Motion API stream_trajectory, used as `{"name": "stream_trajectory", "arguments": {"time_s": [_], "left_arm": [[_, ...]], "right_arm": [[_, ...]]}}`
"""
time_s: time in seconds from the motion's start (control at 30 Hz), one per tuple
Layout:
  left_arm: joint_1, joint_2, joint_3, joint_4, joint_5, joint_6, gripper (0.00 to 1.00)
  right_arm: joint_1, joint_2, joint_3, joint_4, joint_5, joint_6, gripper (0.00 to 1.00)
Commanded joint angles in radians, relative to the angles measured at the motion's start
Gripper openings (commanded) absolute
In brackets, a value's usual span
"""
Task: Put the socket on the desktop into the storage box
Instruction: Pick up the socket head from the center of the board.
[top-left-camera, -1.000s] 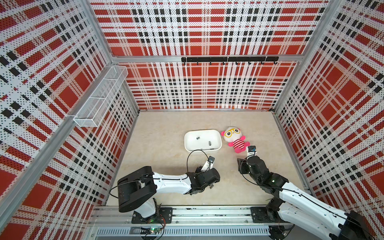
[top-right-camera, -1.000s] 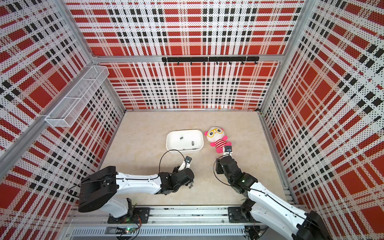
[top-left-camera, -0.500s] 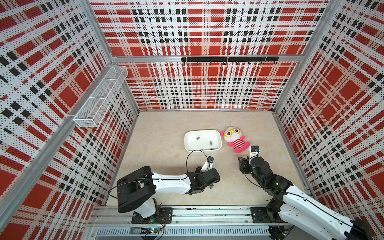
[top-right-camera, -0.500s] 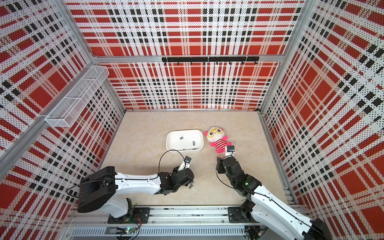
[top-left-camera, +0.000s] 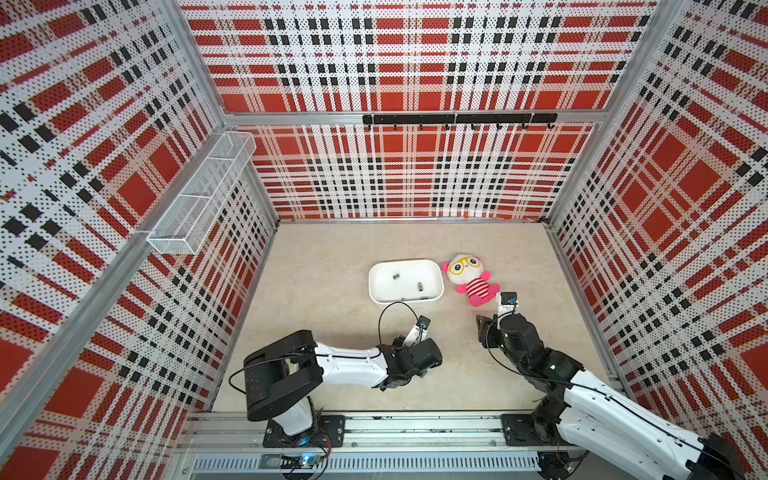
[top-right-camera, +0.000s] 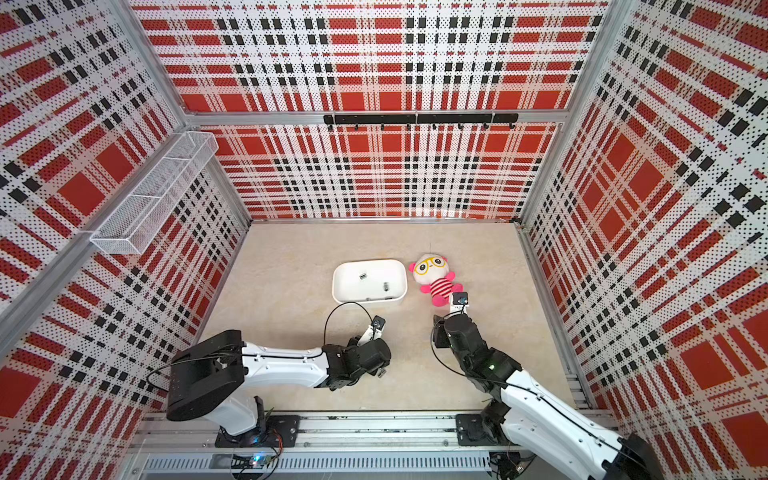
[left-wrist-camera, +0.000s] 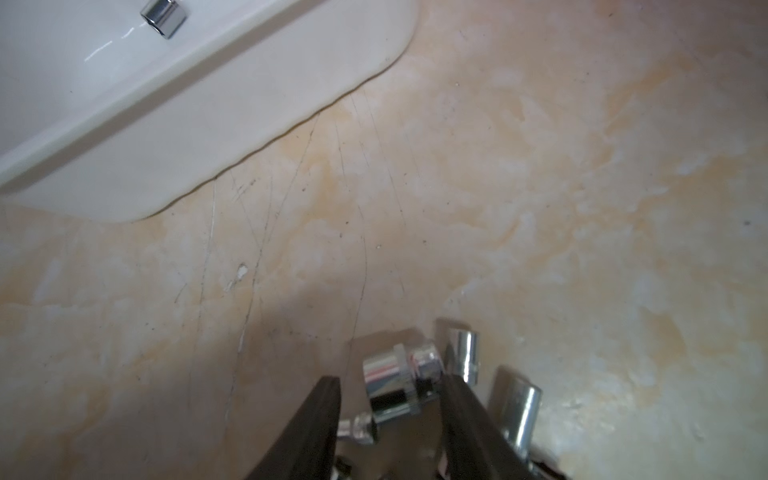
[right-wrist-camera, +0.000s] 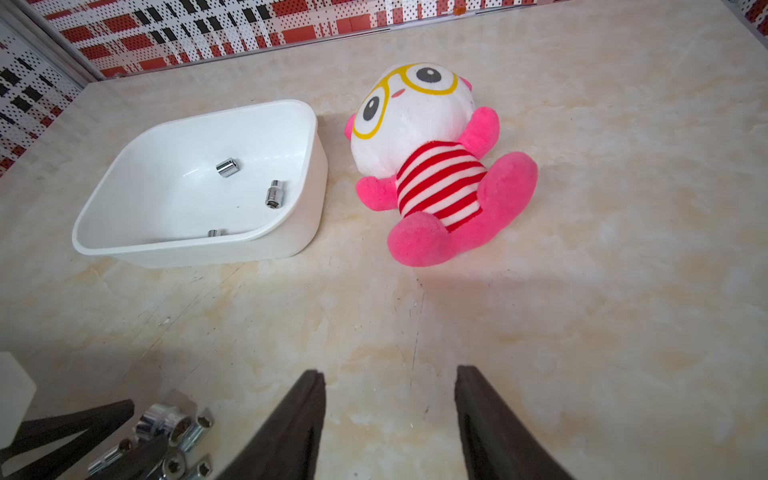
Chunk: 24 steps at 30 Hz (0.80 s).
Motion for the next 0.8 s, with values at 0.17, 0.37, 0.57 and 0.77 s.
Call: {"name": "stream_trajectory", "arguments": {"time_s": [0.17, 0.37, 0.57, 0.77], "left_arm": [[-0.005, 0.024, 0.029, 0.002, 0.013, 0.001, 0.44], [0.000, 0.021, 0.027, 0.004, 0.007, 0.002, 0.42], [0.019, 0.033, 0.025, 0.005, 0.011, 0.004, 0.41], [0.045, 0.016, 0.016, 0.010, -0.009, 0.005, 0.42]], "right_arm": [[0.003, 0.009, -0.007, 0.013, -0.006, -0.002, 0.56], [0.003, 0.006, -0.008, 0.016, -0.009, -0.004, 0.56], [0.003, 0.010, -0.008, 0.019, -0.013, -0.005, 0.56], [0.002, 0.011, -0.009, 0.021, -0.018, -0.006, 0.56]]}}
